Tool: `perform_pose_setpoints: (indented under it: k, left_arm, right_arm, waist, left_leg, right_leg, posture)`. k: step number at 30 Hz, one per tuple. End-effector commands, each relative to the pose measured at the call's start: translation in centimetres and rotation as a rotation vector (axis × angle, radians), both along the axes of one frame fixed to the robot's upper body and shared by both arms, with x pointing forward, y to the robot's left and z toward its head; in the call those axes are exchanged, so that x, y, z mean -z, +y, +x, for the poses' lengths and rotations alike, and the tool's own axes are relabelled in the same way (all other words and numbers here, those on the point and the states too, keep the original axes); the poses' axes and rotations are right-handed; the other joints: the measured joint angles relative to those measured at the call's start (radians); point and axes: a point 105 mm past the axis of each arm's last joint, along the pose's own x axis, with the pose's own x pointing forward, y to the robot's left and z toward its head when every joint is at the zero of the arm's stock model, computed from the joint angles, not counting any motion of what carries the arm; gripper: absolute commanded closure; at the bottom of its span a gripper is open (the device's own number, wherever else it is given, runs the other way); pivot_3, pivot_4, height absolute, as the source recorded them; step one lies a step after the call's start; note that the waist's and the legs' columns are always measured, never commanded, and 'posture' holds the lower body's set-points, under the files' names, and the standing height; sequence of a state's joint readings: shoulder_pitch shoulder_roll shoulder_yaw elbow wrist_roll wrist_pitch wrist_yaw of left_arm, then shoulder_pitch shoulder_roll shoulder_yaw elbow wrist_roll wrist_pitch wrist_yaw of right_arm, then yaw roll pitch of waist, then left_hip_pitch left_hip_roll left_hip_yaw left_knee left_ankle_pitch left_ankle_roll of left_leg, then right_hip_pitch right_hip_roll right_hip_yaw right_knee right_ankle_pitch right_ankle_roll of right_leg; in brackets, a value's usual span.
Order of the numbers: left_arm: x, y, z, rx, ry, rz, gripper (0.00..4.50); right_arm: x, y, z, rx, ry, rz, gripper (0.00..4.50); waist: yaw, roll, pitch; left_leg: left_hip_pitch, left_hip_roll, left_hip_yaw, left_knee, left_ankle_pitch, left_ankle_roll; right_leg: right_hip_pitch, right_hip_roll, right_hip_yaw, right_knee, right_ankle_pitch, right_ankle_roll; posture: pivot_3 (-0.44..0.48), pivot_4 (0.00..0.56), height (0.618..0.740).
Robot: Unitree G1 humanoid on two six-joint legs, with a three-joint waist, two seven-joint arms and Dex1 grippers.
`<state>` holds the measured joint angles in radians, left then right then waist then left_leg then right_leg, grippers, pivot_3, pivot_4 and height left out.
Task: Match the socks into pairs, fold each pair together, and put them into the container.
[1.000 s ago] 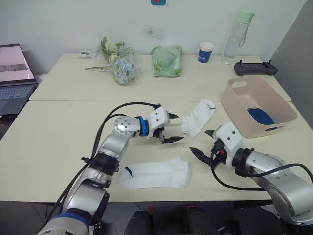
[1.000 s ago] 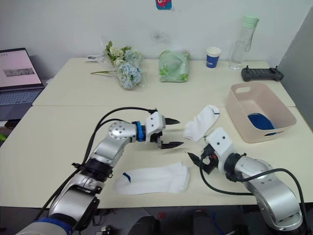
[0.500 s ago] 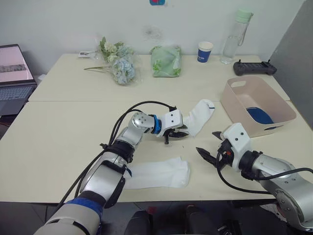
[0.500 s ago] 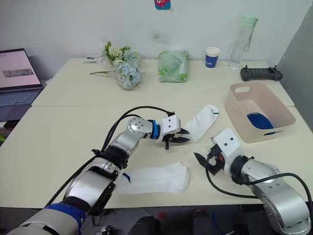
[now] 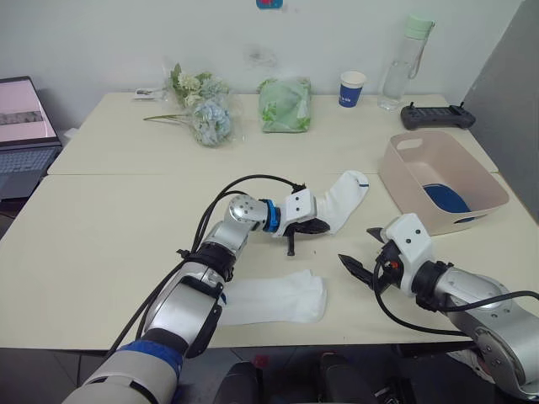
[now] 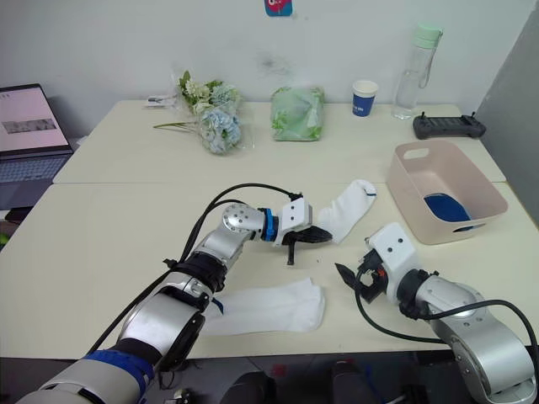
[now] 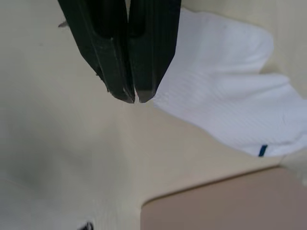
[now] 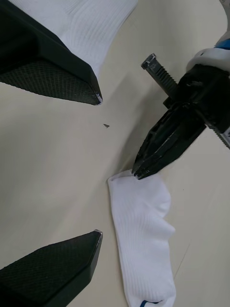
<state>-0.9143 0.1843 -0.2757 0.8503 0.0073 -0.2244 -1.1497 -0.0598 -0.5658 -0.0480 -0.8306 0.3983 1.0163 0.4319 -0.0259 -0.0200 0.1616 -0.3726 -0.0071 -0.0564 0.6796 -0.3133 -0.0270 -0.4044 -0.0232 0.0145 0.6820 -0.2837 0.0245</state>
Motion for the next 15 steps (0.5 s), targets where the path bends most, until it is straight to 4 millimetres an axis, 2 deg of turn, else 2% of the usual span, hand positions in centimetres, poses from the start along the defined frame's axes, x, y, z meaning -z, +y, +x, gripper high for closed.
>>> perform_pose_setpoints:
  k: [1,6,14,15]
  left_arm:
    - [-1.4,-0.2,0.7,-0.016,-0.089,0.007,3.27]
    - [-0.5,-1.2,1.3,-0.055,-0.123,0.045,1.70]
    - [2.7,-1.2,1.9,-0.139,-0.015,0.172,1.70]
    - [3.0,-1.2,2.0,-0.151,-0.001,0.181,1.88]
  right_arm:
    - [-1.5,0.2,-0.3,-0.012,-0.064,0.000,0.00]
    - [-1.7,0.3,-0.3,-0.016,-0.065,0.000,0.00]
    - [-1.9,0.2,-0.5,-0.008,-0.061,-0.005,0.00]
    - [-1.9,0.2,-0.5,-0.006,-0.061,-0.004,0.00]
  waist:
    - [0.000,0.000,0.000]
    - [0.001,0.000,0.000]
    - [-0.001,0.000,0.000]
    - [0.000,0.000,0.000]
  left_leg:
    - [0.000,0.000,0.000,0.000,0.000,0.000]
    - [0.000,0.000,0.000,0.000,0.000,0.000]
    - [0.000,0.000,0.000,0.000,0.000,0.000]
    - [0.000,0.000,0.000,0.000,0.000,0.000]
  right_leg:
    - [0.000,0.000,0.000,0.000,0.000,0.000]
    - [0.000,0.000,0.000,0.000,0.000,0.000]
    - [0.000,0.000,-0.001,0.000,0.000,0.000]
    - [0.000,0.000,-0.001,0.000,0.000,0.000]
  posture:
    - [0.000,0.150,0.740]
    - [0.000,0.150,0.740]
    - [0.000,0.150,0.740]
    - [0.000,0.150,0.740]
